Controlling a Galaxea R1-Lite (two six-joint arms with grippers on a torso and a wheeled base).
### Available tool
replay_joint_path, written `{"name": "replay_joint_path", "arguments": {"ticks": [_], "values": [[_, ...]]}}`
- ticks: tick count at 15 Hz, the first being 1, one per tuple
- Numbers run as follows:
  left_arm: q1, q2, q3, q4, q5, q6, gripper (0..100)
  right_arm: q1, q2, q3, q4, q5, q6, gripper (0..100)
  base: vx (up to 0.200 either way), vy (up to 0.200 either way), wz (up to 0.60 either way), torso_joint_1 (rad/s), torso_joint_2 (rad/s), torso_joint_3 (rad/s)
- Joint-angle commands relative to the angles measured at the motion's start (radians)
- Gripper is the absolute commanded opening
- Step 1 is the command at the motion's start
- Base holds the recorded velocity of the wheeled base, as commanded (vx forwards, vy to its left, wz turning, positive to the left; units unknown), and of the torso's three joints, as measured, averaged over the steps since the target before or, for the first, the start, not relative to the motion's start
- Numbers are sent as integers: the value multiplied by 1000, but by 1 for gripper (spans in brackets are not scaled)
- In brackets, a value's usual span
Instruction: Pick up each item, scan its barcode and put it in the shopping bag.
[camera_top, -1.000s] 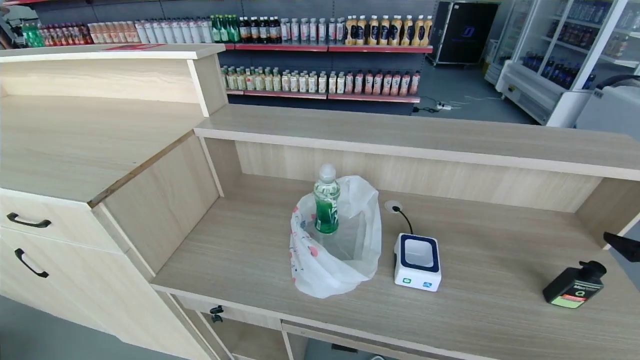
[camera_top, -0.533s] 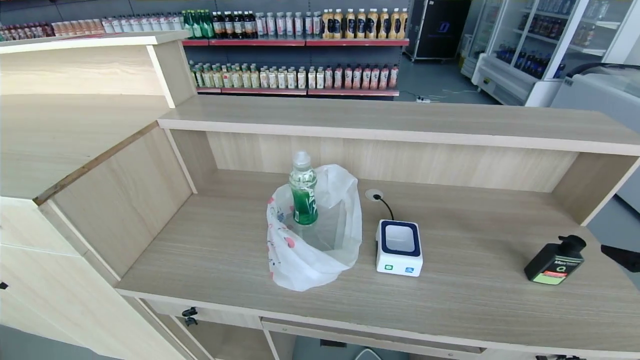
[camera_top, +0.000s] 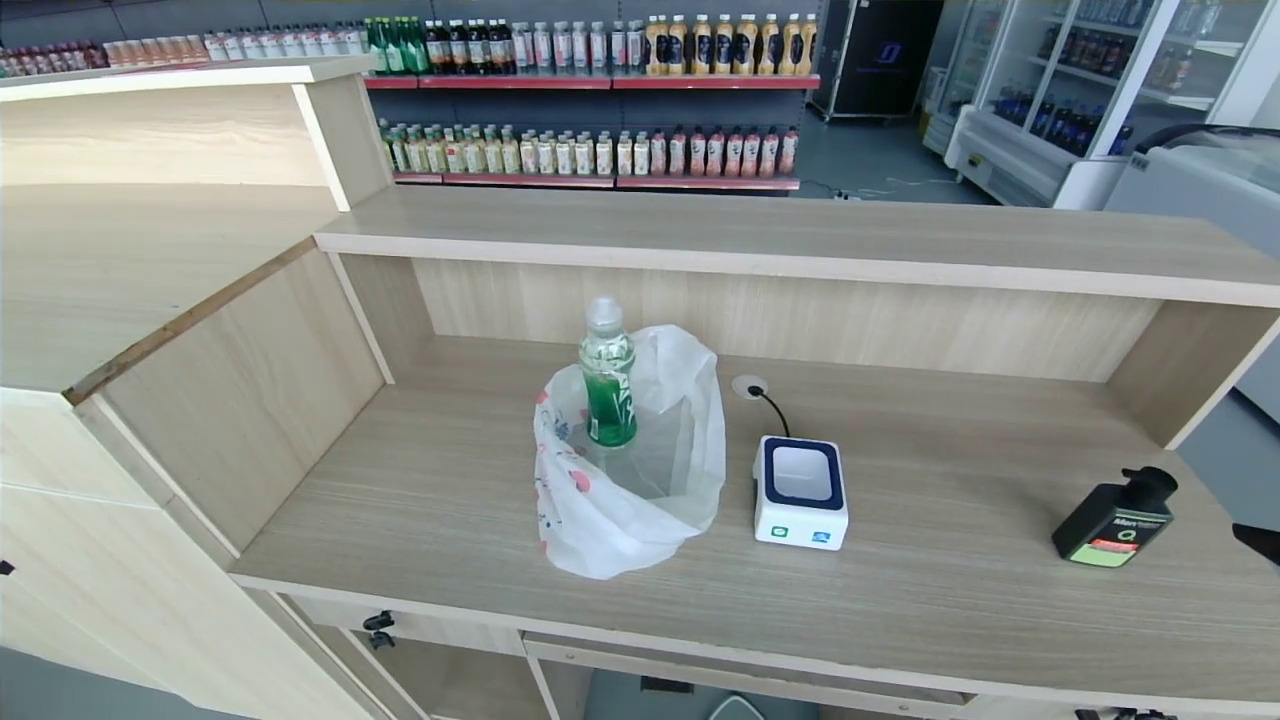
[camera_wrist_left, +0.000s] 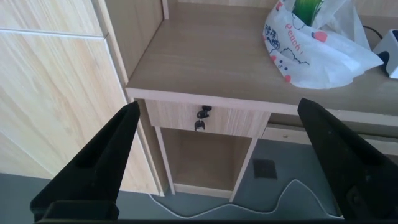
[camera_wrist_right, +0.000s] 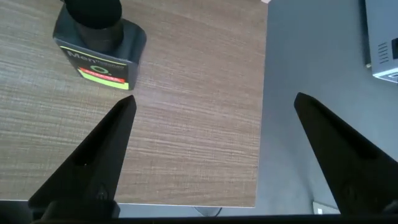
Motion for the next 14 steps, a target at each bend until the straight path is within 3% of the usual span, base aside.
{"name": "replay_joint_path", "arguments": {"ticks": [1,5,9,14], "values": [[1,1,0,0,0,0,100,-3,81,-25,-18,4,-5,100,0,0,0,0,0,0],[1,1,0,0,0,0,100,15,220,-103,-27,113,-25,100,0,0,0,0,0,0],[1,1,0,0,0,0,100,93,371,-180,-22,253,-147,100,0,0,0,0,0,0],[1,1,0,0,0,0,100,193,454,-207,-24,293,-213,100,0,0,0,0,0,0]]}}
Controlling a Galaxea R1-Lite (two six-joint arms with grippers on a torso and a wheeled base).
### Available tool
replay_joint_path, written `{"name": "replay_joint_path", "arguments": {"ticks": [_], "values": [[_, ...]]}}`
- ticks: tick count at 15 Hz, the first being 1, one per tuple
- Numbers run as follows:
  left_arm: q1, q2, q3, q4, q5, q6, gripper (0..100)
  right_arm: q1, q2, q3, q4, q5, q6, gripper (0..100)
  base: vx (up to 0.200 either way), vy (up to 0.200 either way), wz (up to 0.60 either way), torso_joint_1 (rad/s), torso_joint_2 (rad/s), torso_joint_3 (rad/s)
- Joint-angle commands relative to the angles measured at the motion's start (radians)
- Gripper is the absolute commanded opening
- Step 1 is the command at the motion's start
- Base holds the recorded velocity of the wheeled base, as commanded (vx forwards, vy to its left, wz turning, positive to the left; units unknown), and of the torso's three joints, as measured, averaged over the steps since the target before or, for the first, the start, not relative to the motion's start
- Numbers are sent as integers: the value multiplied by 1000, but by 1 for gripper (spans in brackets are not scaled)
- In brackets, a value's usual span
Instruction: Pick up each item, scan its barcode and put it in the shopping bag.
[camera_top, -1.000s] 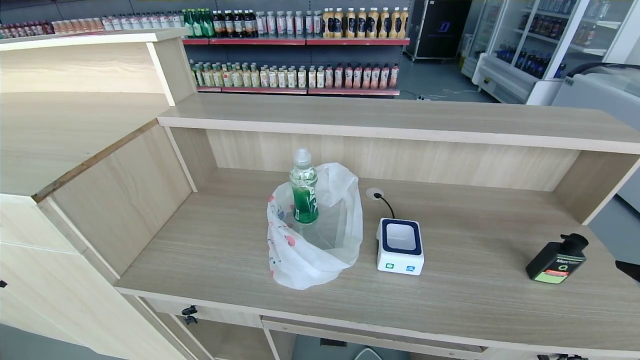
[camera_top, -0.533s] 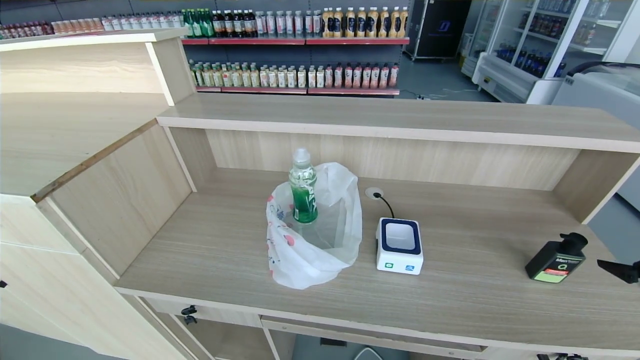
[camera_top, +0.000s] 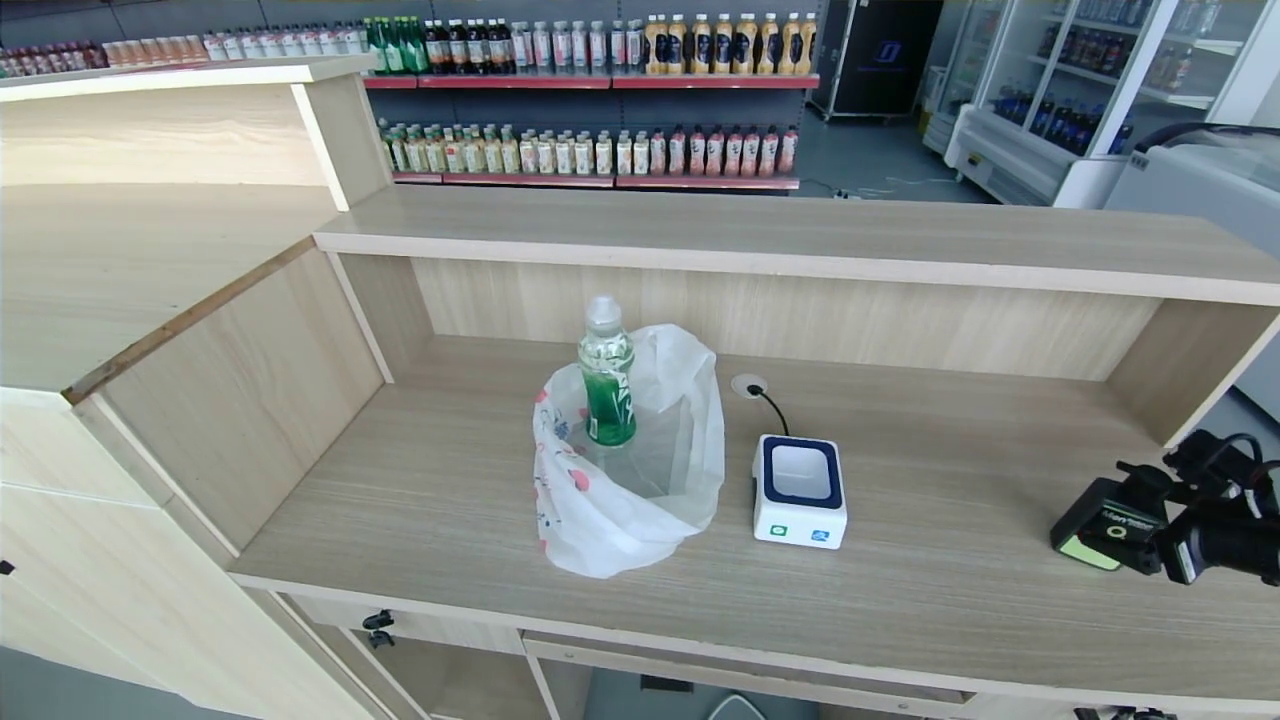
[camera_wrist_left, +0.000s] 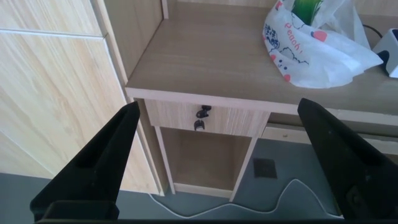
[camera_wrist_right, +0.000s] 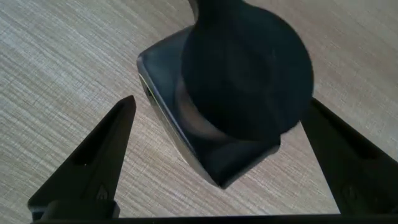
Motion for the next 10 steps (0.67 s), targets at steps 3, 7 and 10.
{"name": "replay_joint_path", "arguments": {"ticks": [3,7,10], "values": [[0,1,0,0,0,0,100,52,47,-10,0,6,-15,100,0,0,0,0,0,0],[0,1,0,0,0,0,100,77,50,-11,0,8,-15,0,0,0,0,0,0,0],[0,1,0,-1,0,0,100,98,53,-27,-1,6,-16,0,0,0,0,0,0,0]]}}
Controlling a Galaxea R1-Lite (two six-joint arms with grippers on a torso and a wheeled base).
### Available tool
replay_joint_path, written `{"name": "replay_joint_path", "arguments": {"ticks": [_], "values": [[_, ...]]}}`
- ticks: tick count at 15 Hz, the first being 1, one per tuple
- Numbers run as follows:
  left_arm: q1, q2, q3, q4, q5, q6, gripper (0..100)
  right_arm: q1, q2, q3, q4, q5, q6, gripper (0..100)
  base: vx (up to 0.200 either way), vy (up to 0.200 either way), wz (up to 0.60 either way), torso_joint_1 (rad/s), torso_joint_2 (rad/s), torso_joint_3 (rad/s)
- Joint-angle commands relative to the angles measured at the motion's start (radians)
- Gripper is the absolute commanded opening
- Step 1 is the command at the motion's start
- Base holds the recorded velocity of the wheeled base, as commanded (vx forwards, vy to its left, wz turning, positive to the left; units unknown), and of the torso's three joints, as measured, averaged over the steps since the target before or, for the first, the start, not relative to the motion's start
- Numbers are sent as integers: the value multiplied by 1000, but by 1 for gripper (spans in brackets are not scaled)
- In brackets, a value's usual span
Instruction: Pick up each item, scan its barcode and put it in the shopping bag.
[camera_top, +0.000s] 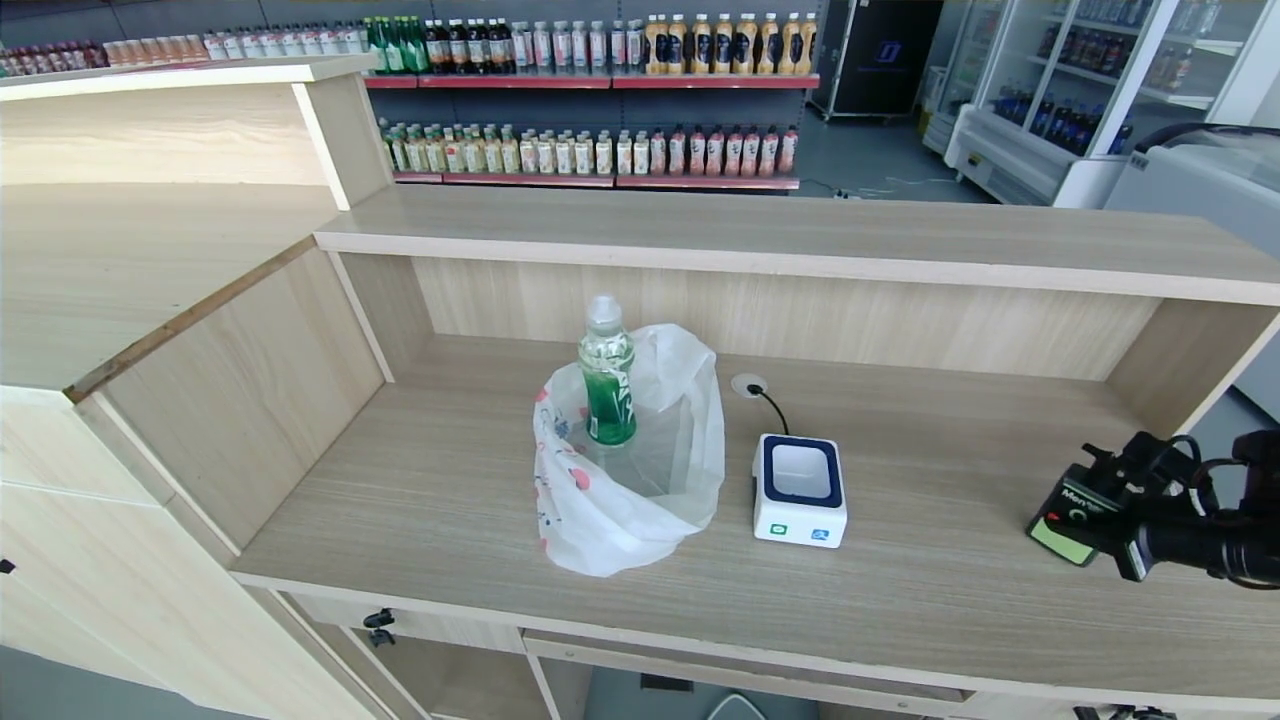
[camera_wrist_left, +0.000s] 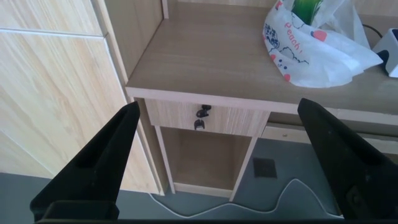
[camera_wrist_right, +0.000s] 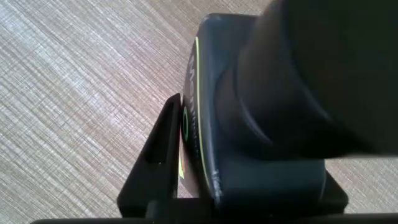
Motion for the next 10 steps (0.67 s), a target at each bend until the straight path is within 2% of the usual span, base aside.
{"name": "replay_joint_path", "arguments": {"ticks": [1,6,10], "values": [[0,1,0,0,0,0,100,12,2,-6,0,1,-5,0,0,0,0,0,0,0],[0,1,0,0,0,0,100,12,-81,13,-69,-3,-179,0,0,0,0,0,0,0],[0,1,0,0,0,0,100,-20,-230,123,-201,-1,-334,0,0,0,0,0,0,0]]}}
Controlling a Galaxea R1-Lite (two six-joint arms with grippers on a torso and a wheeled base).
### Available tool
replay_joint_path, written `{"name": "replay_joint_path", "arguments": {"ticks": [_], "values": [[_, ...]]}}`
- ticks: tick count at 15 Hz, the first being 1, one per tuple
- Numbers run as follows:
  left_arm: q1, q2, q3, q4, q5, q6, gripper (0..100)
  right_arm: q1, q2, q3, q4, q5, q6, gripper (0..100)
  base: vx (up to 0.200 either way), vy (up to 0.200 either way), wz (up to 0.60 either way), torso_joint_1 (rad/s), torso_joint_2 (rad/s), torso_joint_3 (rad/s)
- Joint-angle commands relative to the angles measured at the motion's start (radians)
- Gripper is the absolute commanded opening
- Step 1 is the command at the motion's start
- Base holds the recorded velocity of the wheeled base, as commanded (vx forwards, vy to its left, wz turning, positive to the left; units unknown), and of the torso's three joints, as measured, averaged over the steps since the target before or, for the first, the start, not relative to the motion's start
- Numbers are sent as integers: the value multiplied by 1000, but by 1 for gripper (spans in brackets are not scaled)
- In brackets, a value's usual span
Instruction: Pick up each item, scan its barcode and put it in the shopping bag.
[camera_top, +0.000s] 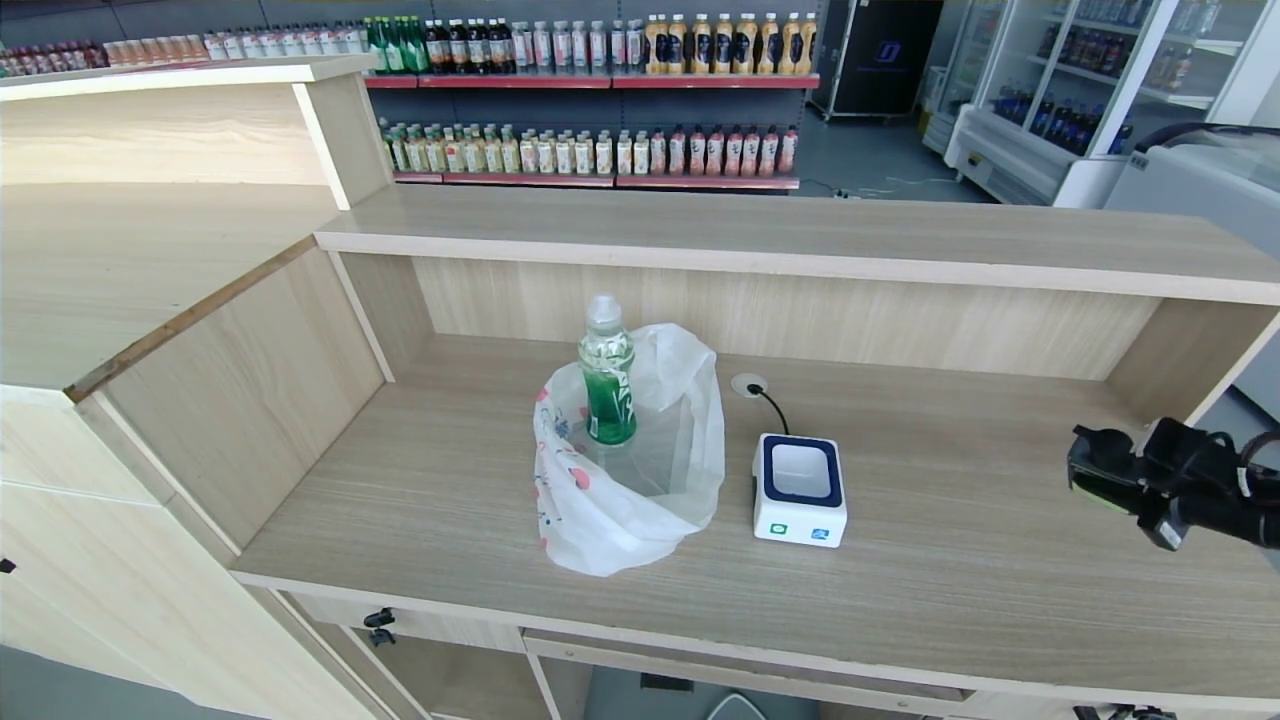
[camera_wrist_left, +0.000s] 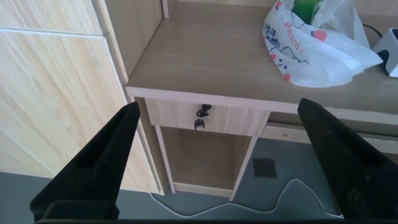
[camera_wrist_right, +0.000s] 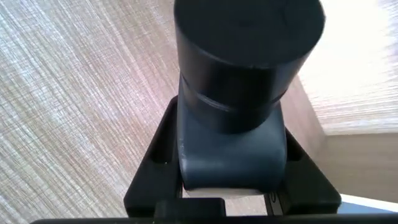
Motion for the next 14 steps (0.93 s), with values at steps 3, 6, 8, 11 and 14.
{"name": "replay_joint_path", "arguments": {"ticks": [3,6,8,11,14], "values": [[0,1,0,0,0,0,100,-22,-156,70,-82,10,-119,0,0,0,0,0,0,0],[0,1,0,0,0,0,100,-15,-312,110,-136,128,-252,0,0,0,0,0,0,0],[0,1,0,0,0,0,100,12,-467,153,-191,200,-390,0,0,0,0,0,0,0],[0,1,0,0,0,0,100,169,-656,253,-308,234,-590,0,0,0,0,0,0,0],[0,1,0,0,0,0,100,515,-740,267,-372,237,-780,0,0,0,0,0,0,0]]}}
